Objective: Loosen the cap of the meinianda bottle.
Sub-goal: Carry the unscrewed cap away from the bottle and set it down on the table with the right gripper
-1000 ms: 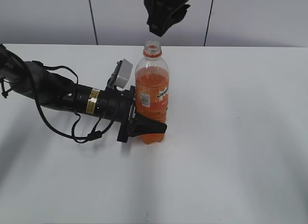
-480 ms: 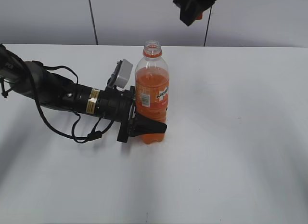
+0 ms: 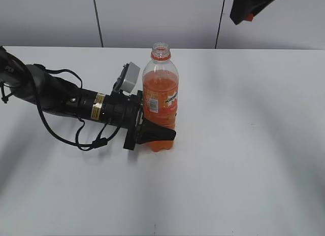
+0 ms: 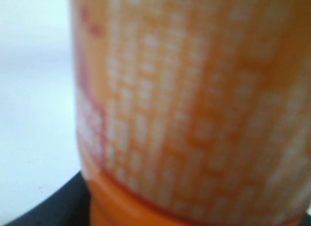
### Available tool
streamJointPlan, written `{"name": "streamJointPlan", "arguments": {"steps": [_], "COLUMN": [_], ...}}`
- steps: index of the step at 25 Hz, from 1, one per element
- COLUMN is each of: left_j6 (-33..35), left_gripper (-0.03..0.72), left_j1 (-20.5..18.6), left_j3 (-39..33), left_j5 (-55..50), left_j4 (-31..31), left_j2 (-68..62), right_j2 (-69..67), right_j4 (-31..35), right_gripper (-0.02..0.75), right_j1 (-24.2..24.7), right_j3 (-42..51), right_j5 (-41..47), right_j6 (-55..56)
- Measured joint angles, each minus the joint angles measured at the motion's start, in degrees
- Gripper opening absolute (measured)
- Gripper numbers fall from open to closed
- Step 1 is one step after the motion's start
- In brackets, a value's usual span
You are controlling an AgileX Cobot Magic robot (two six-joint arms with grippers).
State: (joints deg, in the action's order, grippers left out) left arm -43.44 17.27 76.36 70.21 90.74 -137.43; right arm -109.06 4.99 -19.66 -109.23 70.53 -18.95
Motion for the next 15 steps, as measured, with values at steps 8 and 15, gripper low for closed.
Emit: {"name": "streamJointPlan", "arguments": {"steps": [8,15], "left_j6": [0.0,0.0], "left_gripper": [0.409,0.409], "left_j1": [0.0,0.0], "left_j3": [0.0,0.0], "left_j5": [0.0,0.0], "left_j4": [0.0,0.0], "left_j2": [0.0,0.0], "right_j2": [0.0,0.0], "right_j4": [-0.4,-0.5], "right_gripper": [0.303,0.303], "right_j1": [3.1,8.1], "right_j3": [8.6,18.2], "right_j5": [-0.1,-5.6], "right_j6": [2.9,5.8]}}
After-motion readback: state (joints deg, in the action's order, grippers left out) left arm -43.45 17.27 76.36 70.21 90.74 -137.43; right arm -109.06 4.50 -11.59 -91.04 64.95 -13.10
